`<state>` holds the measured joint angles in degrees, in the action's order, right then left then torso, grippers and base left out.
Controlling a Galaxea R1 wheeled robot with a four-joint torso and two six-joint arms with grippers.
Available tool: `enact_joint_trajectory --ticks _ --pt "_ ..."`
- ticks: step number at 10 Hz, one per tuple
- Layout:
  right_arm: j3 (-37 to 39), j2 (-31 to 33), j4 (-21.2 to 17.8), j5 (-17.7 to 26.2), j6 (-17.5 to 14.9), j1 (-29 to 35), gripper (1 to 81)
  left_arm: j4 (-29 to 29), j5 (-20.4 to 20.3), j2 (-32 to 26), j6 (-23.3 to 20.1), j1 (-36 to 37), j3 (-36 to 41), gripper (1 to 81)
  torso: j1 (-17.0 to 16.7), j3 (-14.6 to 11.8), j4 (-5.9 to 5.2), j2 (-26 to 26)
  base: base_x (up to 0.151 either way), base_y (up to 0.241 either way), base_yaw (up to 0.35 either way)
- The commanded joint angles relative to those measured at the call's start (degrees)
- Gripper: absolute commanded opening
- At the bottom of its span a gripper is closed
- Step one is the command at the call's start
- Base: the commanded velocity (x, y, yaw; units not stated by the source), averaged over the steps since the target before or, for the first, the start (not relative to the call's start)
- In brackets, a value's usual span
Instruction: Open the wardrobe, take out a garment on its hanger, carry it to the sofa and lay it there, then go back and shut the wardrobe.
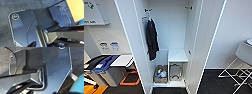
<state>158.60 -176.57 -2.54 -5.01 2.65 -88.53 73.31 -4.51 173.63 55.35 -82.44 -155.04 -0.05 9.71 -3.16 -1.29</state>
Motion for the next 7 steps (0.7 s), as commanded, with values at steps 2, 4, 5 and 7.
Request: enact_joint_trajectory --ticks 2,4,5,7 --pt "-0.4 -0.4 -0.1 3.3 -0.1 1.7 81.1 -0.2 1.6 0.1 -0.1 2.0 0.2 81.1 0.1 0.0 0.0 0.0 0.0 0.0 0.0" --pt "-0.4 -0.4 -0.1 3.3 -0.2 1.6 81.1 -0.2 1.5 0.1 0.0 2.0 0.2 81.1 0.1 0.0 0.0 0.0 0.088 0.0 0.0" --pt "-0.4 -0.3 -0.1 3.3 -0.2 1.6 81.1 -0.3 1.4 0.1 0.0 2.0 0.2 81.1 0.1 0.0 0.0 0.0 0.151 0.0 0.0" --pt "-0.3 -0.3 -0.1 3.3 -0.2 1.6 81.1 -0.3 1.4 0.1 0.0 2.0 0.2 81.1 0.1 0.0 0.0 -0.1 0.159 0.0 0.0"
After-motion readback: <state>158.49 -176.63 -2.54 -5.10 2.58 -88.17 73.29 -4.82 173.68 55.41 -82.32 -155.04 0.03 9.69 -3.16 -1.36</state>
